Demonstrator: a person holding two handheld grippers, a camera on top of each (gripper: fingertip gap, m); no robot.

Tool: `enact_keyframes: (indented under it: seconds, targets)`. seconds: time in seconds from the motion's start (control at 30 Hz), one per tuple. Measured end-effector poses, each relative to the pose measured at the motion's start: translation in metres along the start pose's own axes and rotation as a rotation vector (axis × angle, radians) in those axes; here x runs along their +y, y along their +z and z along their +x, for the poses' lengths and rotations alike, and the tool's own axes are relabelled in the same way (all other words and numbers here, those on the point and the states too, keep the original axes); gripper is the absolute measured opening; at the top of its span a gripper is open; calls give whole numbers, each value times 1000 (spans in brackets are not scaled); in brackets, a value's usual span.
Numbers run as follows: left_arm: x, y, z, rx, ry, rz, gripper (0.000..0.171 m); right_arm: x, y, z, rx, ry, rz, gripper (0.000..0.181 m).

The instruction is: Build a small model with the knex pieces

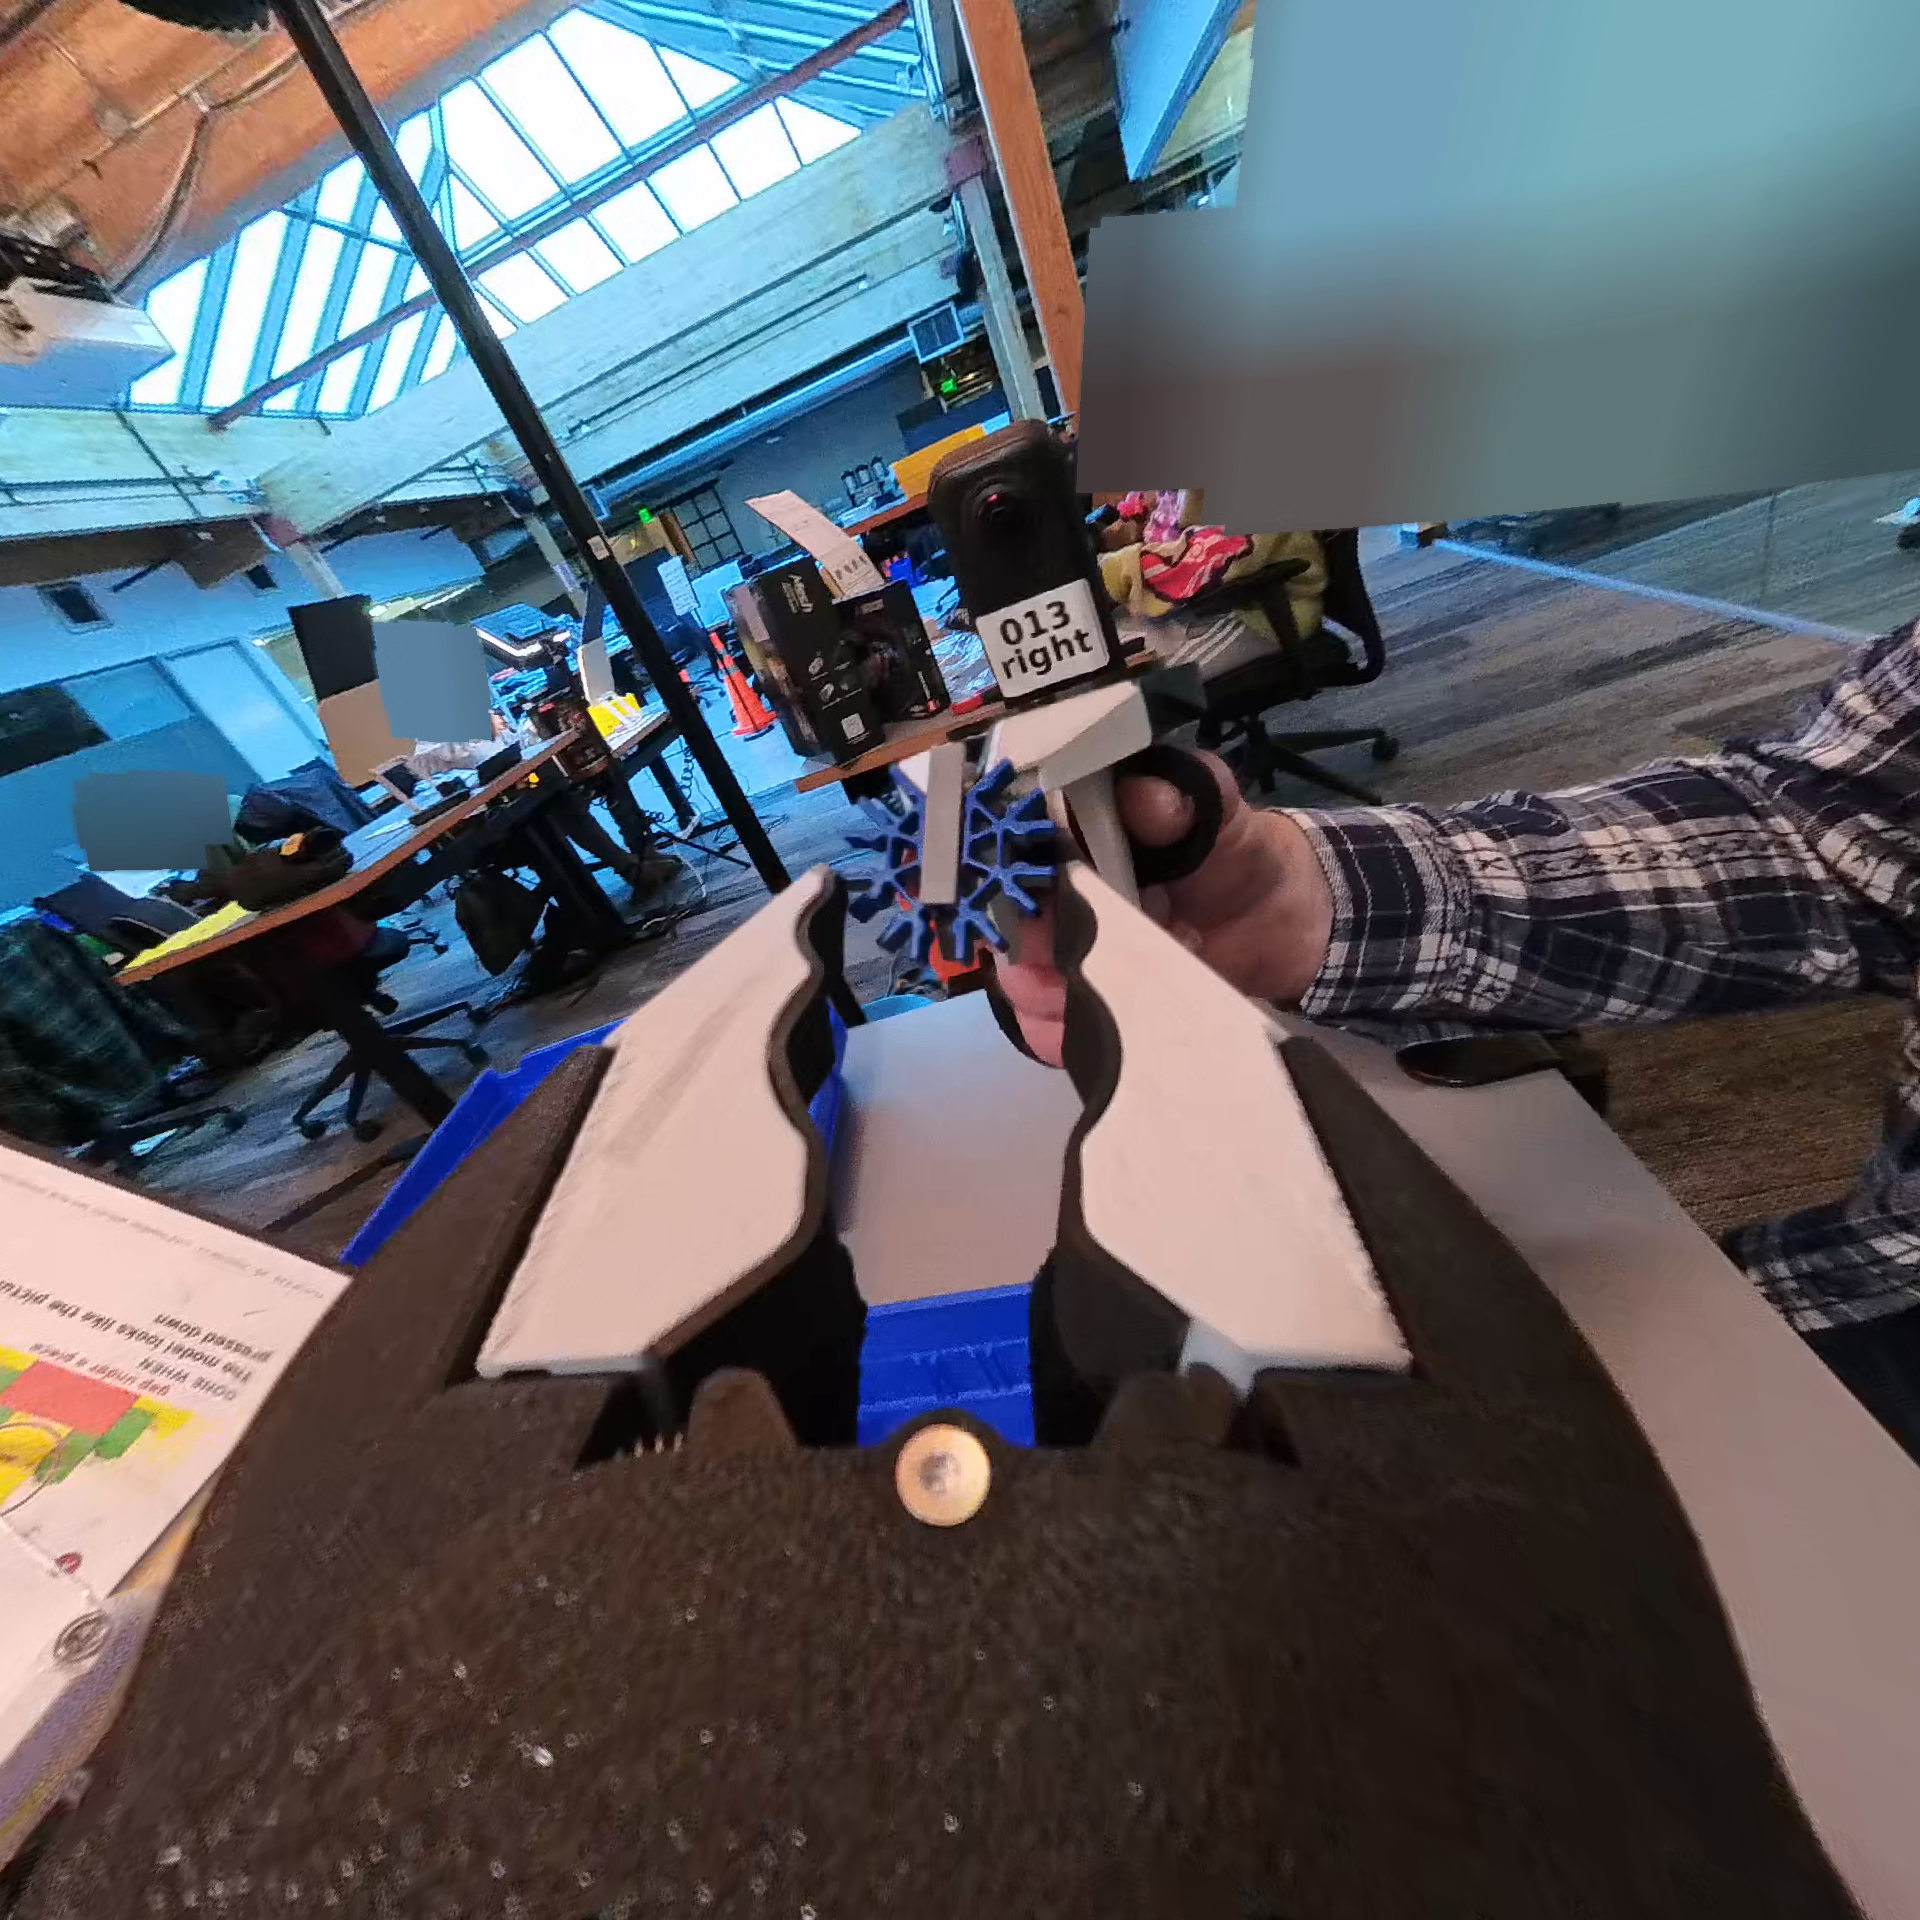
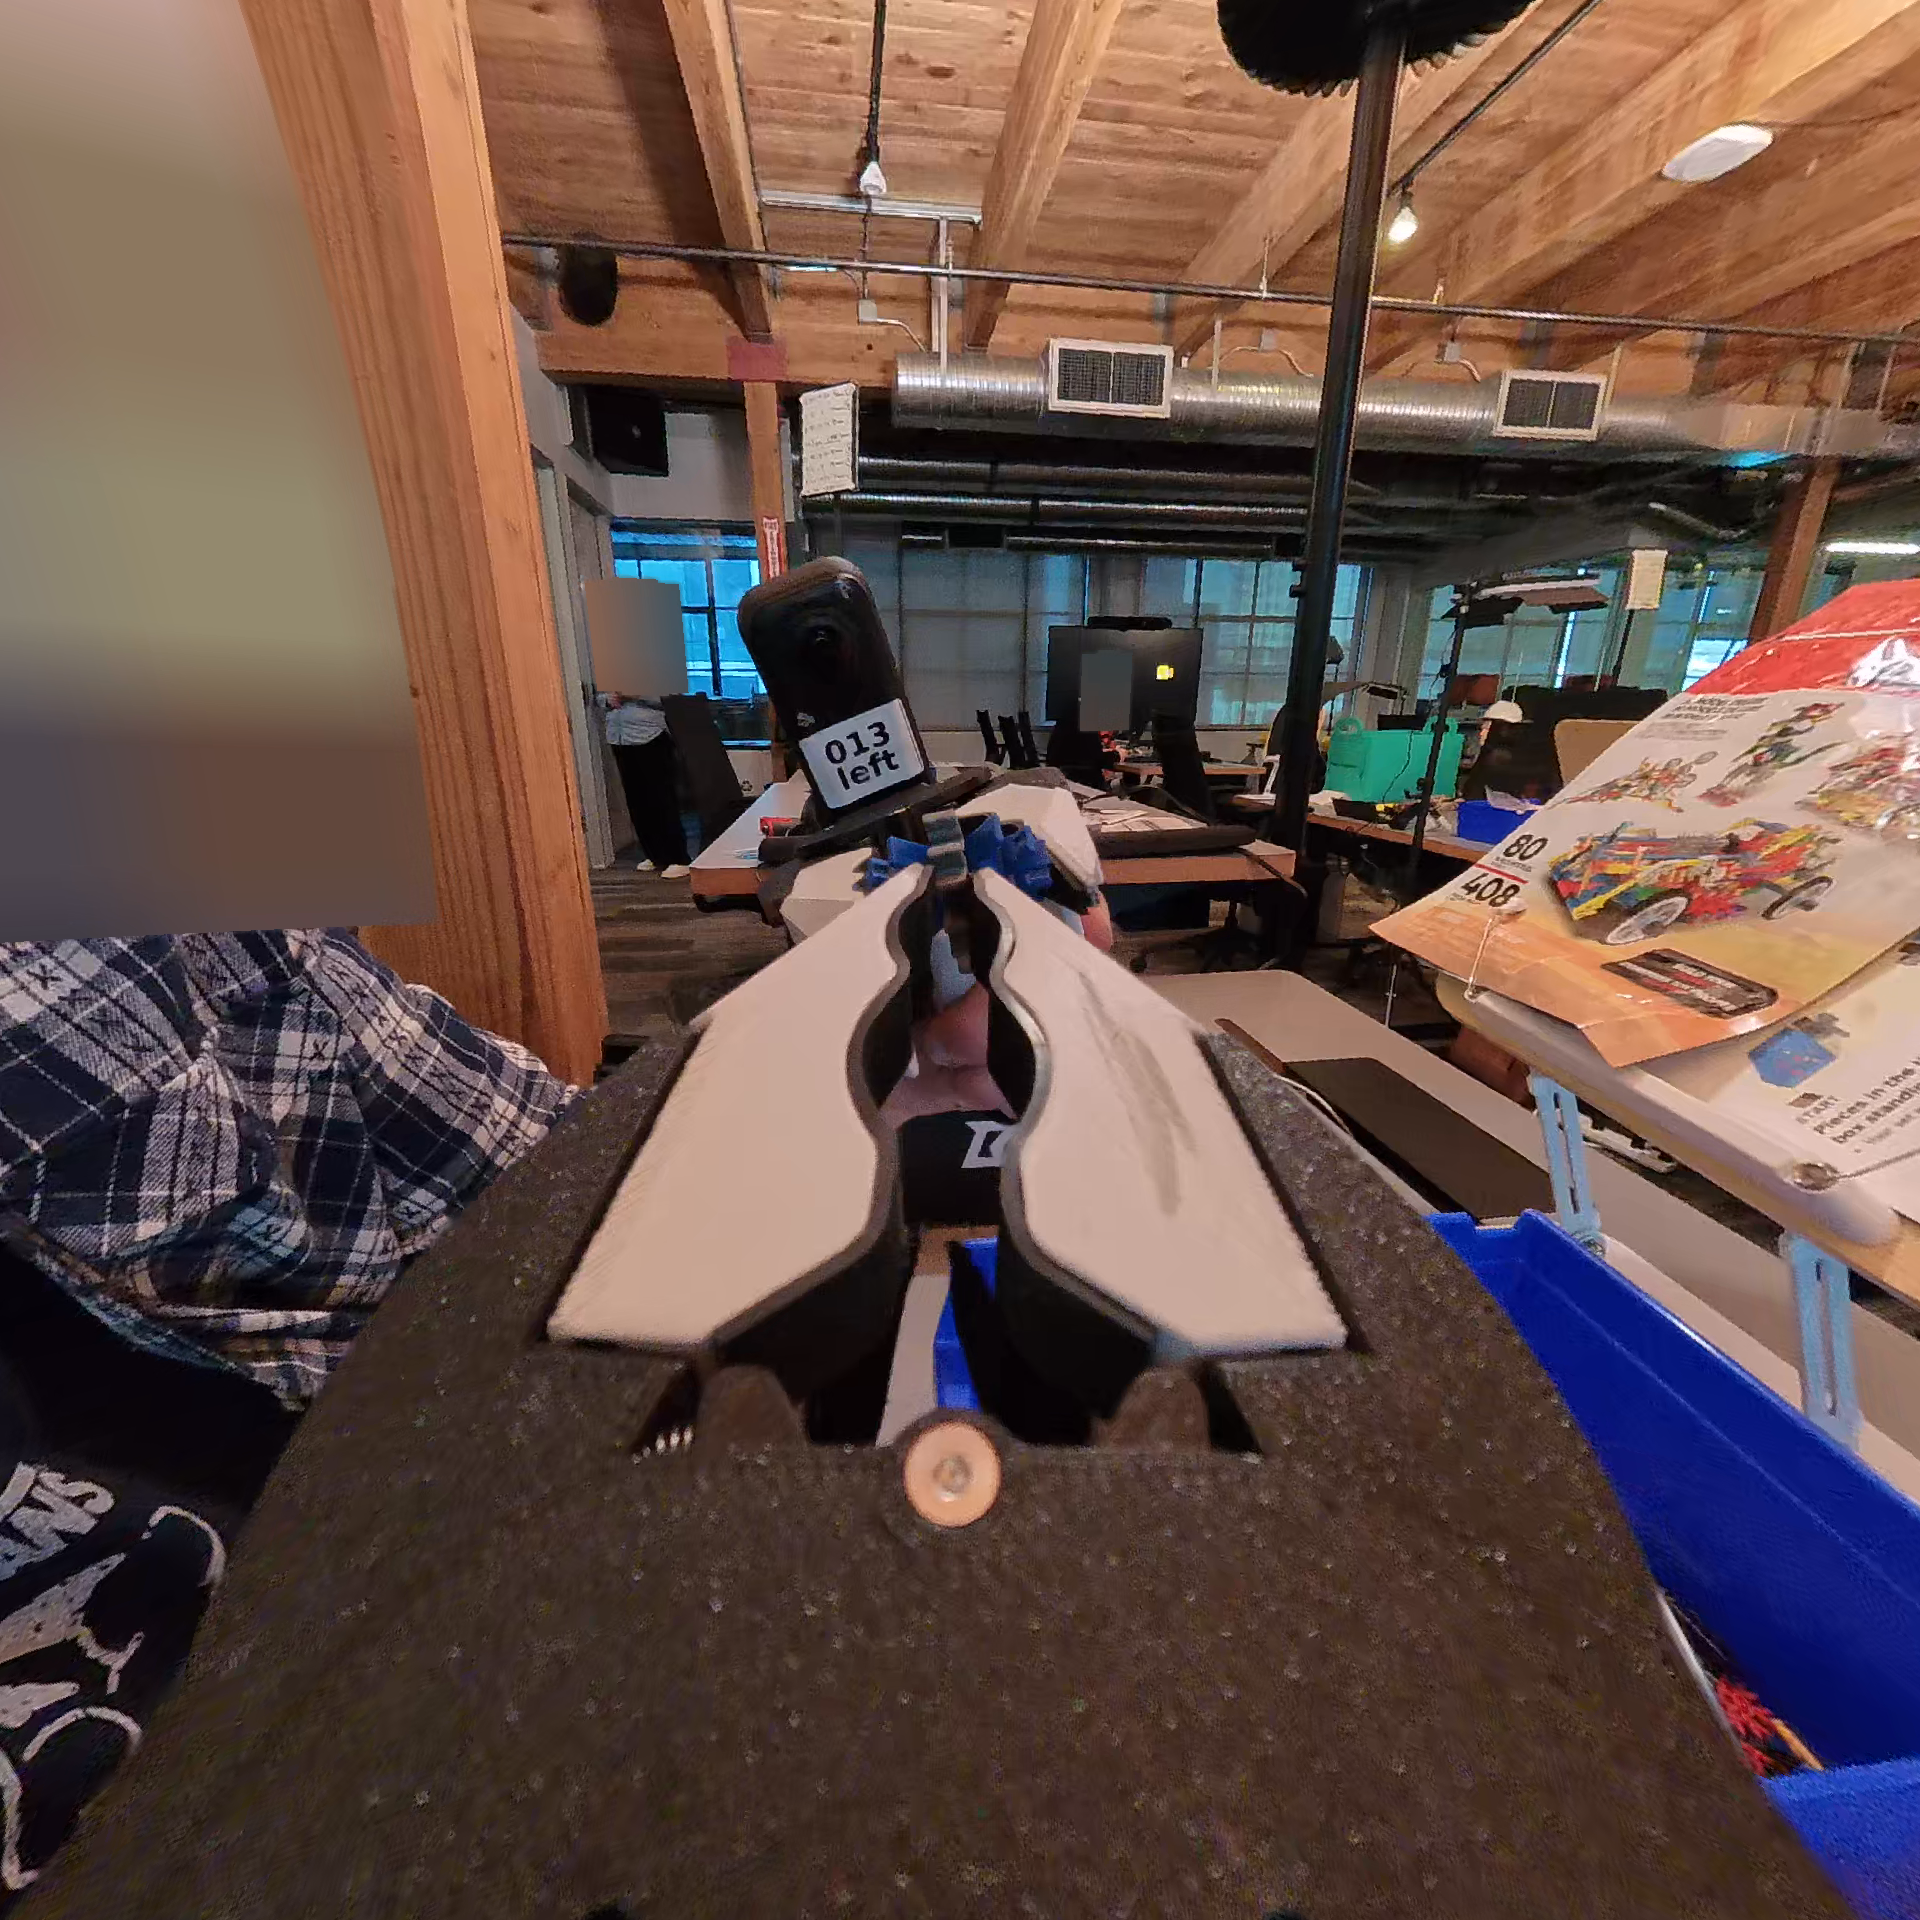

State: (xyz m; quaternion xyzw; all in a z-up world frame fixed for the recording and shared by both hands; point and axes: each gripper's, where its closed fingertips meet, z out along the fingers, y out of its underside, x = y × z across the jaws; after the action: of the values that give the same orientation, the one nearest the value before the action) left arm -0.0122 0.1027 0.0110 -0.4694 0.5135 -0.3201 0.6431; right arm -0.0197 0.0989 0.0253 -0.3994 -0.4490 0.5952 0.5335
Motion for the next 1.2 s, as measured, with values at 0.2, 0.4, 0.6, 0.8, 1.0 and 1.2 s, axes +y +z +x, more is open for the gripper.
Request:
enact_keyframes:
  seconds: [0.2, 0.4, 0.6, 0.8, 1.0, 1.2]
  targets:
    - [-2, 1, 0, 11, -18, 28, 37, 0, 0, 0, 18, 0, -13, 4]
    - [2, 4, 0, -30, 48, -30, 37, 1, -2, 1, 53, -35, -37, 5]
    - [4, 6, 2, -48, 93, -69, 37, 4, -6, 0, 52, -55, -57, 6]
    - [1, 7, 6, -28, 94, -65, 37, 4, -8, -4, 58, -115, -73, 5]
    - [2, 5, 10, 3, 90, -66, 36, 8, -7, -8, 136, -246, -160, 5]
    - [0, 3, 11, 16, 72, -49, 35, 15, -6, -7, 156, -307, -263, 3]
